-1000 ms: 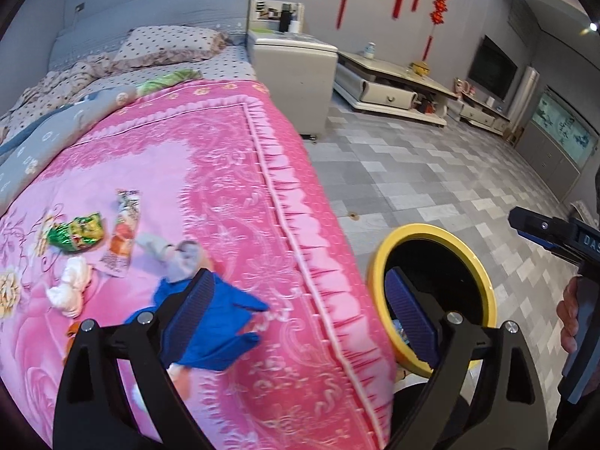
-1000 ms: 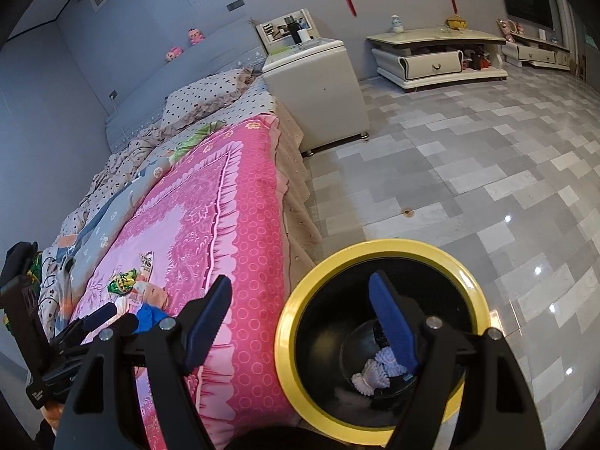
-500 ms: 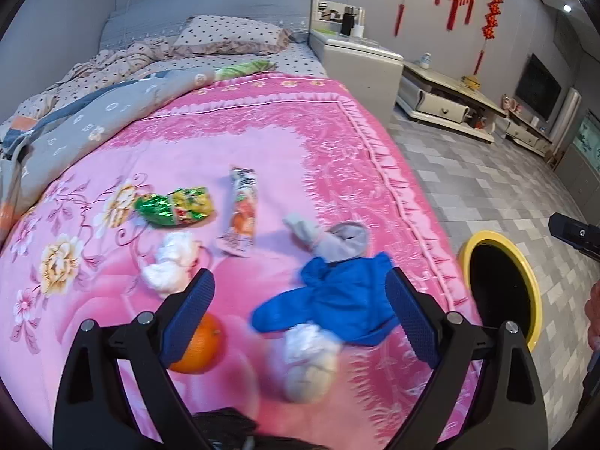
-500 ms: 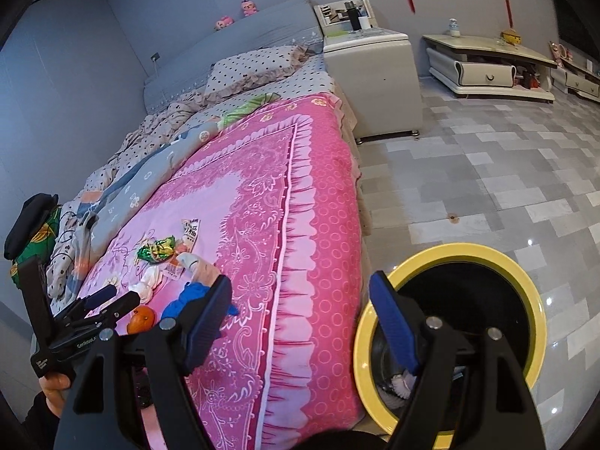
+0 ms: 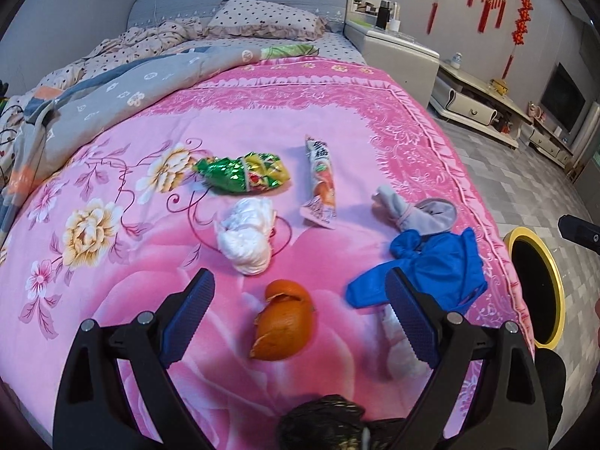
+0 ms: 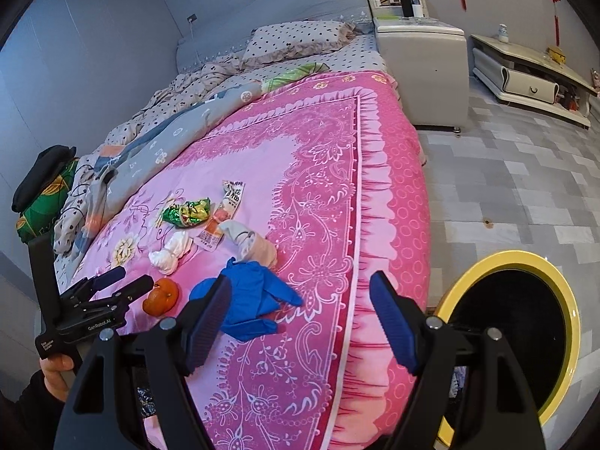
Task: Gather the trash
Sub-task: 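Move both tools back over the remaining trash on the bed, then grasp the orange peel with the left tool while the right tool grasps the blue glove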
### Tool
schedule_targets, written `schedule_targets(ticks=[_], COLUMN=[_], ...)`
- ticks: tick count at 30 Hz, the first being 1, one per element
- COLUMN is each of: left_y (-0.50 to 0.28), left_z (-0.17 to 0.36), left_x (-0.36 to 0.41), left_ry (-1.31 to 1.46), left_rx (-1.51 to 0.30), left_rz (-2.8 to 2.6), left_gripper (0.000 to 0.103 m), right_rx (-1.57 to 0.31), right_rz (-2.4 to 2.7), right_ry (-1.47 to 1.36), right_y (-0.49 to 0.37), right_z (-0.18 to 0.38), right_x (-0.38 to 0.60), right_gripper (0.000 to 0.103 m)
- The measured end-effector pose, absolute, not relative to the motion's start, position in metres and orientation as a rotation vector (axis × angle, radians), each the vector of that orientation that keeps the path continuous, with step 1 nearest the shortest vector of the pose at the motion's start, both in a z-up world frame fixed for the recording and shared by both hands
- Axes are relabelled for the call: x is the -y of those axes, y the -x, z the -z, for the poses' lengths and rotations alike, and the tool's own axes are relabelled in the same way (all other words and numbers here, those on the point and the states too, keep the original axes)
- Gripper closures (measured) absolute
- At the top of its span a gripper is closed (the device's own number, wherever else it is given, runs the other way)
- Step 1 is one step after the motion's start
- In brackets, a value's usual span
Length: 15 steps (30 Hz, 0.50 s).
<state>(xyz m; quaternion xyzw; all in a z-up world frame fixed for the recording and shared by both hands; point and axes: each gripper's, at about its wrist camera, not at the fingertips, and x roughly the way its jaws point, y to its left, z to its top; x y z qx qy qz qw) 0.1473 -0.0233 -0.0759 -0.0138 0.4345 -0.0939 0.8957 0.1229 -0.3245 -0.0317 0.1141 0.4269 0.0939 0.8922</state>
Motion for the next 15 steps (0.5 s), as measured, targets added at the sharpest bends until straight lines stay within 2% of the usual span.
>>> schedule_targets(ticks=[12,15], left_y=[-0.152,-0.156], left_z=[0.107,0.113], left_x=[0.008,0.008], left_ry=[0.043,0.041], left_rx=[-0.949,-0.957], left_rz=[0.18,0.178], left_gripper=[0.015,0.015], right_rx=[-0.965,-0.981], right_rz=[-0.227,-0.231], right_ry=[-0.176,-0.167], right_y=[-0.146,-0.152], right_z=[0.061,0.068], right_x=[0.283,0.276], right_gripper=[0.031,0.034])
